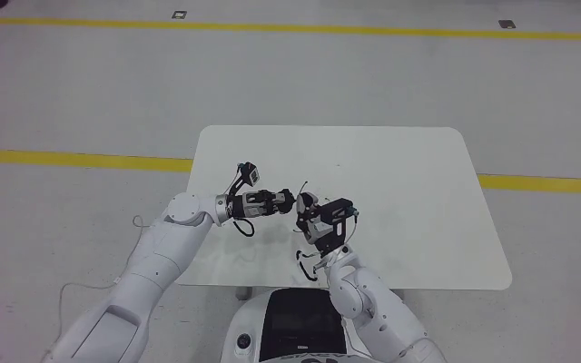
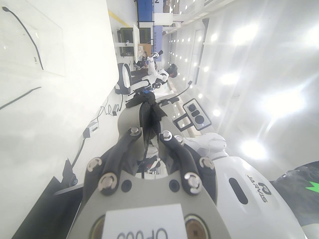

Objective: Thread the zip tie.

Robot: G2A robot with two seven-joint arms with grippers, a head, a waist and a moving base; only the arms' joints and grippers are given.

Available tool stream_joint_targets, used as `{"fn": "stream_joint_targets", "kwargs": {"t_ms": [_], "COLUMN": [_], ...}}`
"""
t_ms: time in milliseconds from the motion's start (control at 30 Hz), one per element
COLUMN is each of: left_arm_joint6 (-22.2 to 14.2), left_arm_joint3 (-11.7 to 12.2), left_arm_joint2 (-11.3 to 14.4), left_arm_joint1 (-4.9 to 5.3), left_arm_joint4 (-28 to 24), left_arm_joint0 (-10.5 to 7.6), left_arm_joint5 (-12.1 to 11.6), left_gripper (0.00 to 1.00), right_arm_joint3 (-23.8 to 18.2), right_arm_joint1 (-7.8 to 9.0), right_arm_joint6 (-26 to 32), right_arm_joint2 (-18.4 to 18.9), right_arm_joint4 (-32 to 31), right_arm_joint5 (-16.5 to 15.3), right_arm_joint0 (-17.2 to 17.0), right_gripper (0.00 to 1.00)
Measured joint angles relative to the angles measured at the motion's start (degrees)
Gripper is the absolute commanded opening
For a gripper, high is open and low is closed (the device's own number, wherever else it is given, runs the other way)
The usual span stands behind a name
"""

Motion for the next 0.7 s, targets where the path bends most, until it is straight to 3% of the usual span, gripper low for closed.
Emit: {"fn": "stream_joint_targets", "kwargs": {"t_ms": [33, 67, 700], "left_arm_joint6": [0.0, 0.0, 0.0], "left_arm_joint3": [0.0, 0.0, -0.2], "left_arm_joint2": [0.0, 0.0, 0.1], "left_arm_joint1": [0.0, 0.0, -0.03], "left_arm_joint4": [0.0, 0.0, -0.1], "left_arm_joint0": [0.0, 0.0, 0.11], "left_arm_joint5": [0.0, 0.0, 0.1], "left_gripper": [0.0, 0.0, 0.0], "right_arm_joint3": [0.0, 0.1, -1.1], "right_arm_joint1": [0.01, 0.02, 0.91], "right_arm_joint6": [0.1, 0.2, -2.3], "right_arm_joint2": [0.0, 0.0, 1.3], "right_arm_joint4": [0.0, 0.1, -3.9], "right_arm_joint5": [0.0, 0.0, -2.8], "right_arm_joint0": [0.0, 0.0, -2.3], "right_gripper": [0.6, 1.0, 1.0]}}
